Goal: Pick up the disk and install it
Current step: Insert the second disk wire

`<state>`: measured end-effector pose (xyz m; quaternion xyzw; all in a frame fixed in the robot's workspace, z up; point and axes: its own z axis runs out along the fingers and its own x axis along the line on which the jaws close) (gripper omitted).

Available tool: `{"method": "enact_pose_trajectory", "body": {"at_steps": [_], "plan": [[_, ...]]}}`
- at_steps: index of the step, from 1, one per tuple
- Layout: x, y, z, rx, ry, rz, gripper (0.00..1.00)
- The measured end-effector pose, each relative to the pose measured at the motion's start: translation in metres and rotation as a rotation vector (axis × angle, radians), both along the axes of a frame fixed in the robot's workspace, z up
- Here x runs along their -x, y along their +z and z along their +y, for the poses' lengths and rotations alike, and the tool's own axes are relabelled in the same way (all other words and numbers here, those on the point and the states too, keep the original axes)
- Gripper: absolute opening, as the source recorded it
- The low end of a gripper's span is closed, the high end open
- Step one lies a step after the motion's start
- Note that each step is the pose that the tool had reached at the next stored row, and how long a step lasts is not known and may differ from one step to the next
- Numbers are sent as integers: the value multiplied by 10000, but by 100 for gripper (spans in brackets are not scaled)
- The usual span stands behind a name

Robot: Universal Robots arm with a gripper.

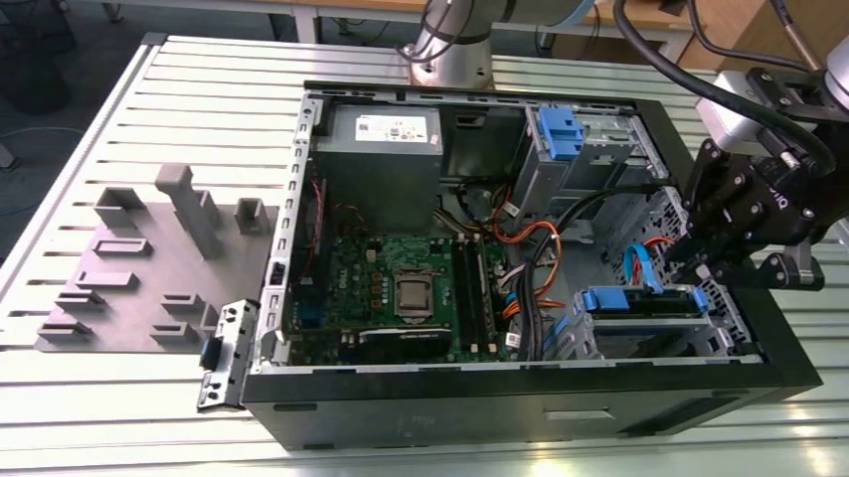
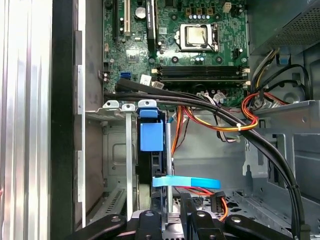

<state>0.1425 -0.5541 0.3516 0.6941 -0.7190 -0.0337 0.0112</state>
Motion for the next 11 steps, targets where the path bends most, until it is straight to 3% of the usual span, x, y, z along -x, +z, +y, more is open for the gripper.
{"method": "enact_pose_trajectory", "body": {"at_steps": [11], "plan": [[-30,-3,0,-1,0,2,29]]}}
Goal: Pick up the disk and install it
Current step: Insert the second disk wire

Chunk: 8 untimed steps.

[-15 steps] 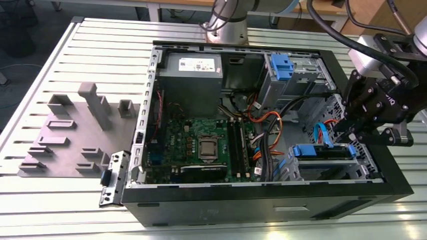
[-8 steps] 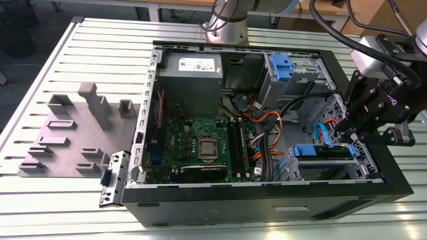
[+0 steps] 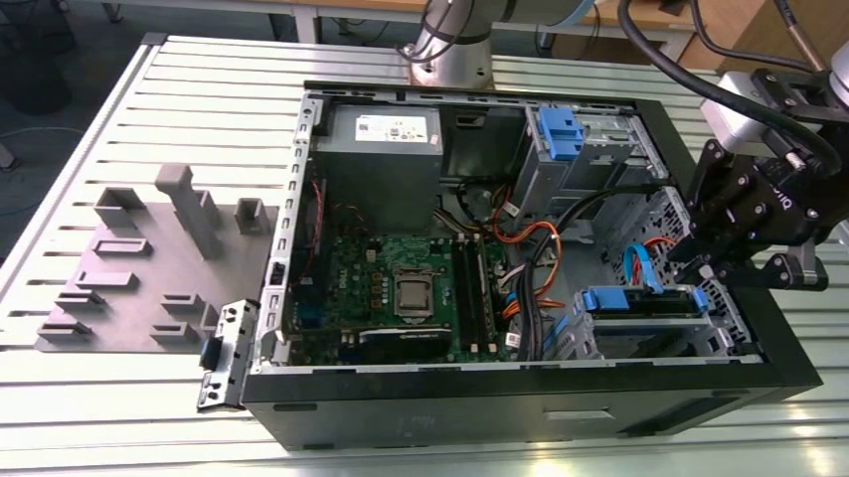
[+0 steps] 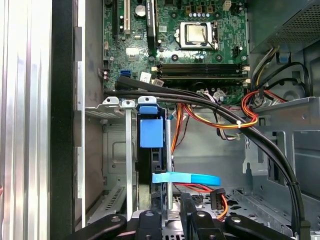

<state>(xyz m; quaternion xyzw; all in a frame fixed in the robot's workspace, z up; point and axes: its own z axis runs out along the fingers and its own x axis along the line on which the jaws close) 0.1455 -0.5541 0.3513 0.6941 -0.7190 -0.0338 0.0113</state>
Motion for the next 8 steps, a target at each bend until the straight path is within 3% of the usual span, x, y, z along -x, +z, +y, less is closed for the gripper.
{"method": "enact_pose_trajectory", "body": {"at_steps": [8], "plan": [[-8,-1,6,0,2,-1,29]]}}
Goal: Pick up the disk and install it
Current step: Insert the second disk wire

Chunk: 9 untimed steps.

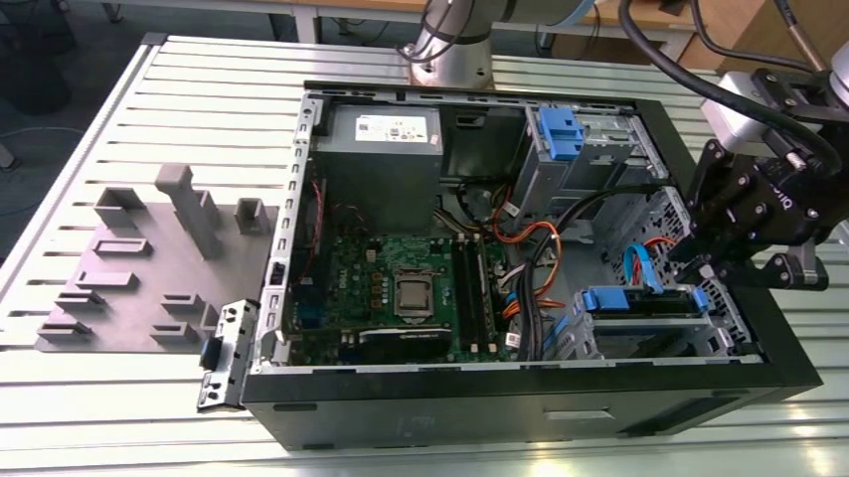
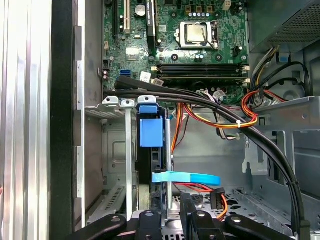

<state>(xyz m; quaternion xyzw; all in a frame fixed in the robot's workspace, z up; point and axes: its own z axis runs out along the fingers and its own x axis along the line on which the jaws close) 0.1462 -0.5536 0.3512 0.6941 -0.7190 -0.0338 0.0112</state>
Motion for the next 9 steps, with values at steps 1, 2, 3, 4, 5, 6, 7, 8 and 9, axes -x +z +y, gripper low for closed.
{"method": "enact_pose_trajectory", "body": {"at_steps": [1,2,3,4,5,6,7,8,9], "plan": [[-2,-1,7,1,-1,0,29],[-4,-1,18,0,-2,1,29],[-7,-2,30,0,-2,1,29],[-8,-3,43,1,-2,1,29],[-10,-5,58,0,-3,1,29],[-11,-7,77,1,-2,1,29],[-12,-8,96,2,-3,1,29],[-13,-11,116,1,-2,1,29],[-15,-14,140,0,-2,1,29]]}}
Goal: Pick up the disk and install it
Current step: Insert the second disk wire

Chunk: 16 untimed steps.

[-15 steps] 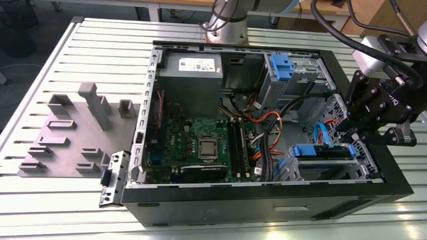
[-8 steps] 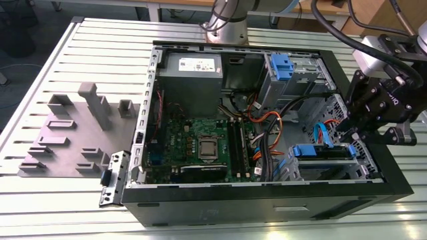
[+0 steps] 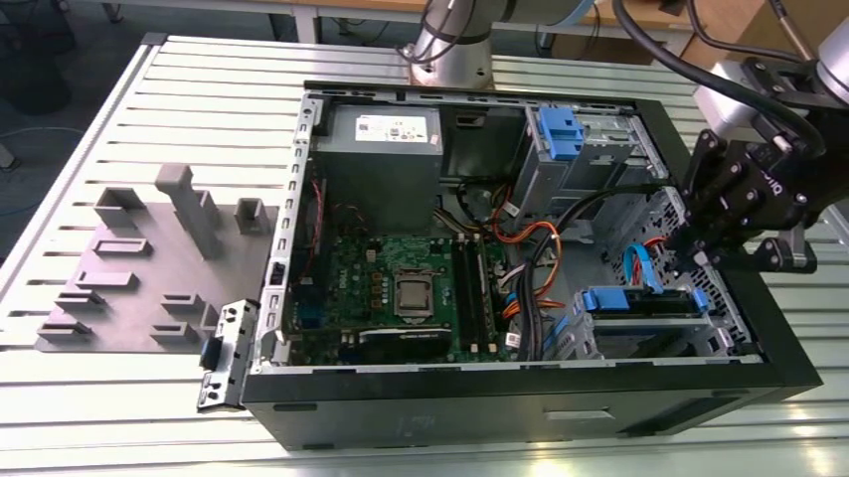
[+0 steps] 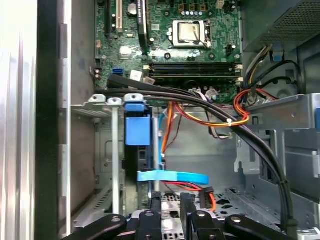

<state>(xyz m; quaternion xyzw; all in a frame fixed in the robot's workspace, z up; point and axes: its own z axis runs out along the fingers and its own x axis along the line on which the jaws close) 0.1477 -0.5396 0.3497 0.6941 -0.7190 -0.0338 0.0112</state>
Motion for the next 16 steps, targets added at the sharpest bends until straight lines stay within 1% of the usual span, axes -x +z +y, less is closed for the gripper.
{"method": "enact_pose_trajectory", "body": {"at_steps": [3,8,13,16], "plan": [[-13,-15,63,1,1,0,29],[-33,-43,145,0,1,0,29],[-42,-64,201,0,1,0,29],[-51,-68,206,1,1,3,29]]}}
